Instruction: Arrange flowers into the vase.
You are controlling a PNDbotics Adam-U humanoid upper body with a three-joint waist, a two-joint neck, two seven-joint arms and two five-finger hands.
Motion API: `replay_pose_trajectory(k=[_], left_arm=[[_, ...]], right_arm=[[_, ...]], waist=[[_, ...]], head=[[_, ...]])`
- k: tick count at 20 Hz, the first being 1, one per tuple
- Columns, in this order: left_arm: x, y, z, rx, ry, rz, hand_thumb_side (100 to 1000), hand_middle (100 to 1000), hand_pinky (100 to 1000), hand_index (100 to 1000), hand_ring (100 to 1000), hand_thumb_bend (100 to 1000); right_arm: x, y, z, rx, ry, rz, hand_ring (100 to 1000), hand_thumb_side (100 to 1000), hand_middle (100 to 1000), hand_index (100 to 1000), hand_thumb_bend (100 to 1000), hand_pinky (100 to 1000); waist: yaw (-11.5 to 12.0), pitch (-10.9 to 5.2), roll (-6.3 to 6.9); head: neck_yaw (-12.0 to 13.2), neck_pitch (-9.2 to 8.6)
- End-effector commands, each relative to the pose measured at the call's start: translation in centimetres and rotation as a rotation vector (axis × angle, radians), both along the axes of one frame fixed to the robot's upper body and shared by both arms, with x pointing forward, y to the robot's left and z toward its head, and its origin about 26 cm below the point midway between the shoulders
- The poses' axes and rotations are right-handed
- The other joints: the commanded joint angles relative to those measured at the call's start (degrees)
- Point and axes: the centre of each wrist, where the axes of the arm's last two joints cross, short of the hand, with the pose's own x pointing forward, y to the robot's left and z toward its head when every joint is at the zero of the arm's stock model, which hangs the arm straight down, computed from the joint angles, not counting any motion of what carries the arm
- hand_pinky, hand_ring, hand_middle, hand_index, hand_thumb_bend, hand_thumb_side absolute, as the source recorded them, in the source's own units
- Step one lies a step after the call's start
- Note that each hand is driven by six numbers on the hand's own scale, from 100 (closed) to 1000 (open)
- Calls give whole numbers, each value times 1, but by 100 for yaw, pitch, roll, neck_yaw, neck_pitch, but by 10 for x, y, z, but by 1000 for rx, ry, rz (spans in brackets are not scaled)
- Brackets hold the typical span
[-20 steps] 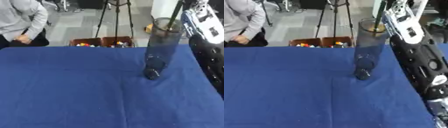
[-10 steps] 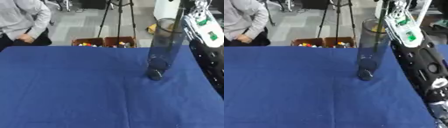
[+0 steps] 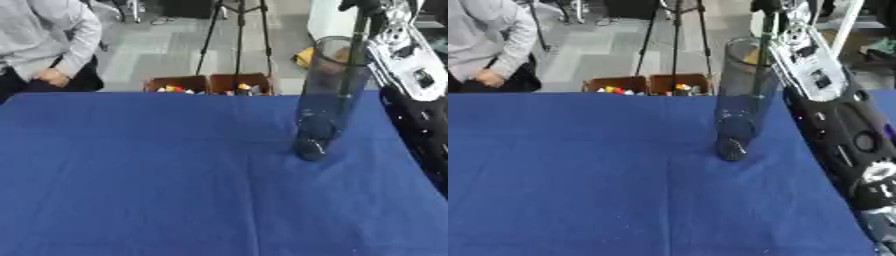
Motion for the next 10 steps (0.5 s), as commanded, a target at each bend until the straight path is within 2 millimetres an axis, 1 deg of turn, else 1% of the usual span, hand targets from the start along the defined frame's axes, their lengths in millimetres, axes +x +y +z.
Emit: replay_pose_trajectory(k=[1, 8, 9, 10], left_arm=[[-5, 3, 9, 15, -32, 5, 1000, 821, 593, 858, 841, 100], [-5, 3, 9, 15, -32, 5, 1000, 821, 593, 858, 841, 100], [-5, 3, 10, 17, -32, 4, 1000, 820, 595, 858, 840, 100], [-5, 3, 10, 20, -31, 6, 1000, 820, 595, 858, 840, 100]], right_arm=[[-8, -9, 14, -28, -35, -37, 305, 432, 299, 201, 100, 397], [-8, -9, 14, -28, -35, -37, 305, 432, 299, 201, 100, 397], [-8, -10, 13, -39, -34, -38, 444, 461, 409, 334, 100, 572], [-10, -11, 12, -70, -28, -43, 459, 469, 423, 344, 100, 589]], waist=[[3, -194, -55], [3, -195, -55], [-22, -214, -59], [-77, -238, -54]], head=[[16, -52], [16, -52], [22, -45], [43, -37]])
